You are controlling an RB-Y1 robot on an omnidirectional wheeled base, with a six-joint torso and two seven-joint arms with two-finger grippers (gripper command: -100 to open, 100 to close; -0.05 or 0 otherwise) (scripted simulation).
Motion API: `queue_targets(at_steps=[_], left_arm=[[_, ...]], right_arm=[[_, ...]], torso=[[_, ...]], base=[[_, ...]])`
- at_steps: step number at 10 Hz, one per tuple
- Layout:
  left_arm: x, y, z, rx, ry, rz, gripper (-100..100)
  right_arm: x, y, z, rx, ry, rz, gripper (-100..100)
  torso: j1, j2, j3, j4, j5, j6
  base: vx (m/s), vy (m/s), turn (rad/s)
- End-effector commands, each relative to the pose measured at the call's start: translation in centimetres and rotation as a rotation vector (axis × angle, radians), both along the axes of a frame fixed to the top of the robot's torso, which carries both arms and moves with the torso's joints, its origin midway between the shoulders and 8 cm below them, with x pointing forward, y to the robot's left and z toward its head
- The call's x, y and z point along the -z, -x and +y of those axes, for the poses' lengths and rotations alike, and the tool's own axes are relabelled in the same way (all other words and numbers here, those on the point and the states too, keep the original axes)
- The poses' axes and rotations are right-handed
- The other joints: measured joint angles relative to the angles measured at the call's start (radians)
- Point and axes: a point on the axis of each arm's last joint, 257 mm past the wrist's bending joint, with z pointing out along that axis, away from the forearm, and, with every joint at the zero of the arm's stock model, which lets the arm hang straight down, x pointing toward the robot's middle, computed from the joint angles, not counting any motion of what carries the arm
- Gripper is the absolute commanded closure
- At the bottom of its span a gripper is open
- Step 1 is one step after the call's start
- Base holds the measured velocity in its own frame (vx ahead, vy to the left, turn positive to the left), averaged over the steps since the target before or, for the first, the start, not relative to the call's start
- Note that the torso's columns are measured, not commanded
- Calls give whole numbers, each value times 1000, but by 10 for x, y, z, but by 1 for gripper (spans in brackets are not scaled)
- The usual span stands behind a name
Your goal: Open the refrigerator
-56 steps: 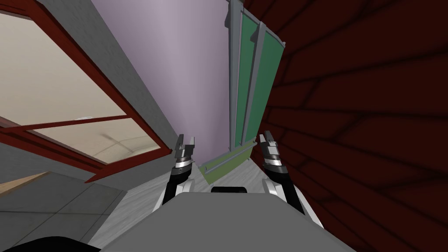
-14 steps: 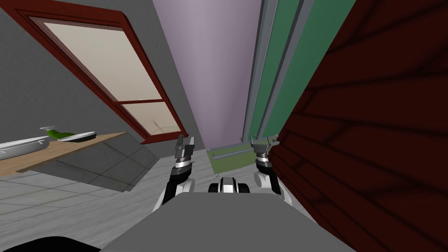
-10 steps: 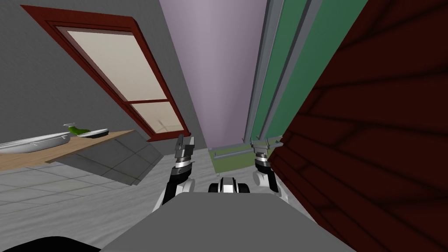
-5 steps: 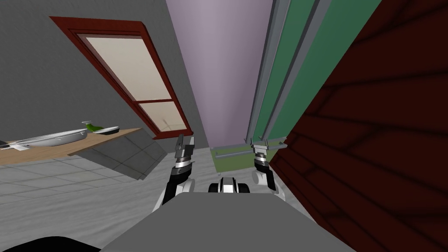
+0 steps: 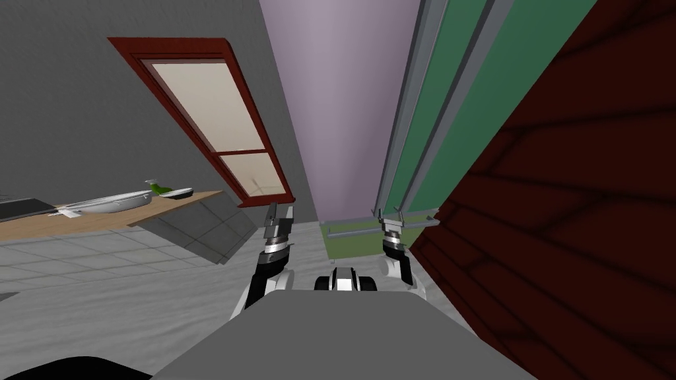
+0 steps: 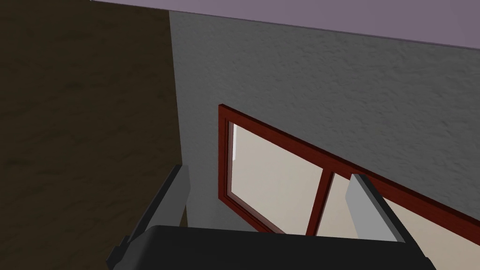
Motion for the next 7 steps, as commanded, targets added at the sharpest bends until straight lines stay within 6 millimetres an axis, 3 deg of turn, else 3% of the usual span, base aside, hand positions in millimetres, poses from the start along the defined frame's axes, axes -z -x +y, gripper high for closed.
queue_targets(at_steps=[1, 7], left_arm=[[0, 0, 0, 0, 0, 0, 0], [0, 0, 0, 0, 0, 0, 0]], right_arm=[[11, -4, -5, -30, -81, -7, -100], [30, -11, -15, -94, -242, -30, -100]], torso=[[0, 0, 0, 0, 0, 0], [0, 0, 0, 0, 0, -1]], base=[[-6, 4, 126], [-5, 3, 71]])
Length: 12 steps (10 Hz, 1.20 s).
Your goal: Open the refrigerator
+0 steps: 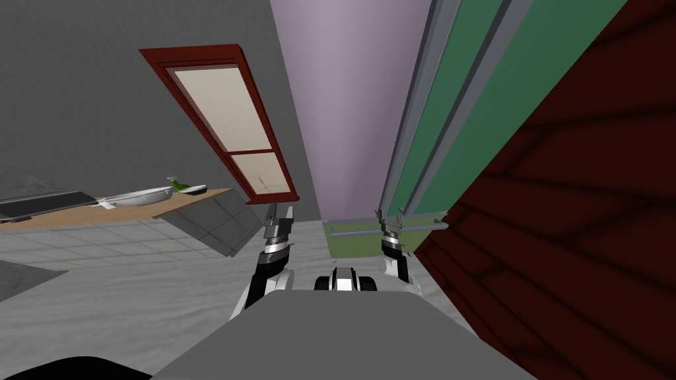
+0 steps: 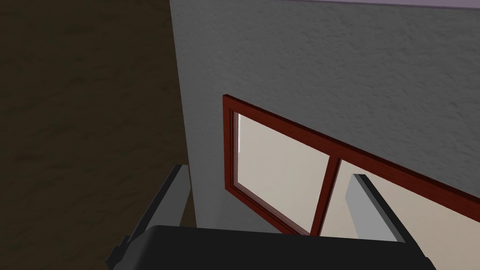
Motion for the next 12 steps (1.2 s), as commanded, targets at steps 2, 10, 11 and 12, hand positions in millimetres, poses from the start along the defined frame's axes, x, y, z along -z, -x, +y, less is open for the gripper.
queue_targets(at_steps=[2, 10, 11, 12], left_arm=[[0, 0, 0, 0, 0, 0, 0], [0, 0, 0, 0, 0, 0, 0], [0, 0, 0, 0, 0, 0, 0], [0, 0, 0, 0, 0, 0, 0]], right_arm=[[13, -3, -9, -38, -110, -17, -100], [47, -11, -28, -98, -347, -57, -100], [54, -13, -33, -98, -383, -61, -100], [54, -13, -33, -107, -396, -67, -100]], torso=[[0, 0, 0, 0, 0, 0], [0, 0, 0, 0, 0, 0], [0, 0, 0, 0, 0, 0], [0, -1, 0, -1, -1, -2]], base=[[-5, 4, 88], [-5, 4, 78], [-5, 0, 71], [-8, -1, 44]])
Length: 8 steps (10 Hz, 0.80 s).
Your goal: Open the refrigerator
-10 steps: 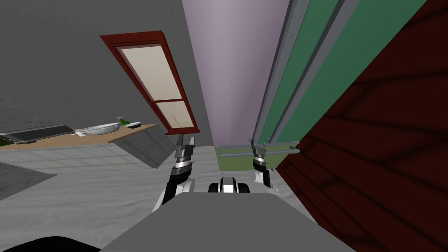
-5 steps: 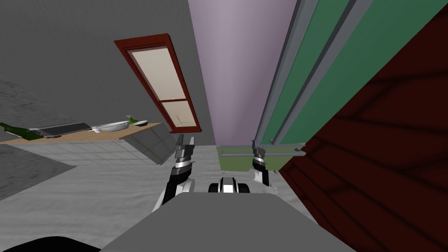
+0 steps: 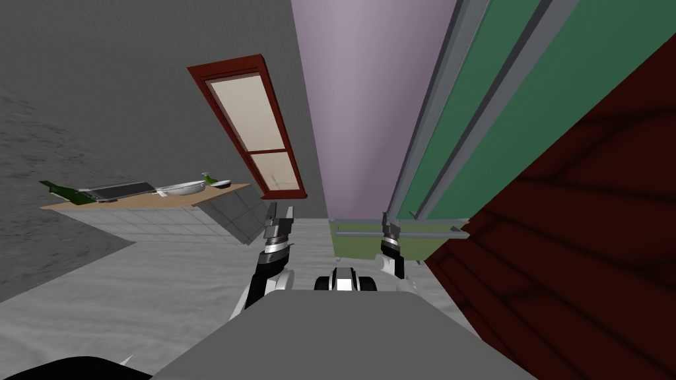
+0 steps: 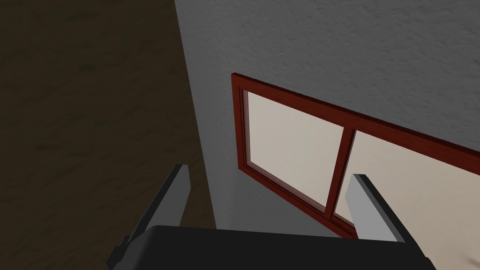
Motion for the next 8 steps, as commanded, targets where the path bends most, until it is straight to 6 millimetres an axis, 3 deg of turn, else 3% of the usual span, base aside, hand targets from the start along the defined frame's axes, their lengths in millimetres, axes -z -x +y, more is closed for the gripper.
queue_targets(at_steps=[1, 8], left_arm=[[0, 0, 0, 0, 0, 0, 0], [0, 0, 0, 0, 0, 0, 0]], right_arm=[[12, -2, -6, -15, -73, -13, -100], [35, -4, -22, -39, -237, -56, -100]], torso=[[0, -1, -1, 0, 0, 0], [0, 1, 1, 1, 1, 2]], base=[[-8, 5, 74], [-3, 5, 71]])
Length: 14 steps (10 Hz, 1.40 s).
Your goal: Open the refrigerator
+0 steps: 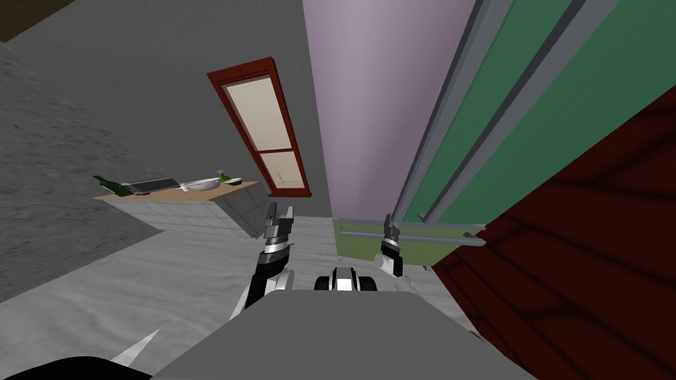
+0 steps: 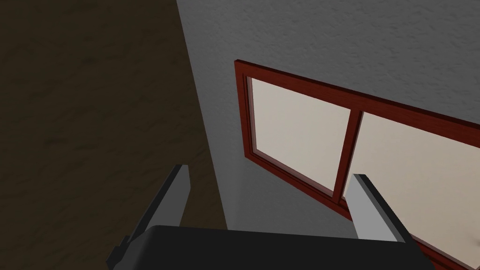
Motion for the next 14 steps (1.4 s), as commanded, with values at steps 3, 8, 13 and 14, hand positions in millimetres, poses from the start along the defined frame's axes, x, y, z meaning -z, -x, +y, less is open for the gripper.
queue_targets(at_steps=[3, 8, 13, 14], left_arm=[[0, 0, 0, 0, 0, 0, 0], [0, 0, 0, 0, 0, 0, 0], [0, 0, 0, 0, 1, 0, 0], [0, 0, 0, 0, 0, 0, 0]], right_arm=[[8, -1, -7, -5, -58, -16, -100], [8, -1, -7, -6, -62, -18, 100], [-4, 3, -31, 117, -57, -30, 100], [-5, 5, -36, 142, -57, -30, 100]], torso=[[0, 0, 0, 0, 0, 0], [1, -1, 0, -2, -1, 2], [5, 9, 5, 2, 2, 3], [3, 10, 5, 5, 3, 2]], base=[[-2, 2, 33], [4, -8, 9], [-47, 186, -141], [-101, 184, -141]])
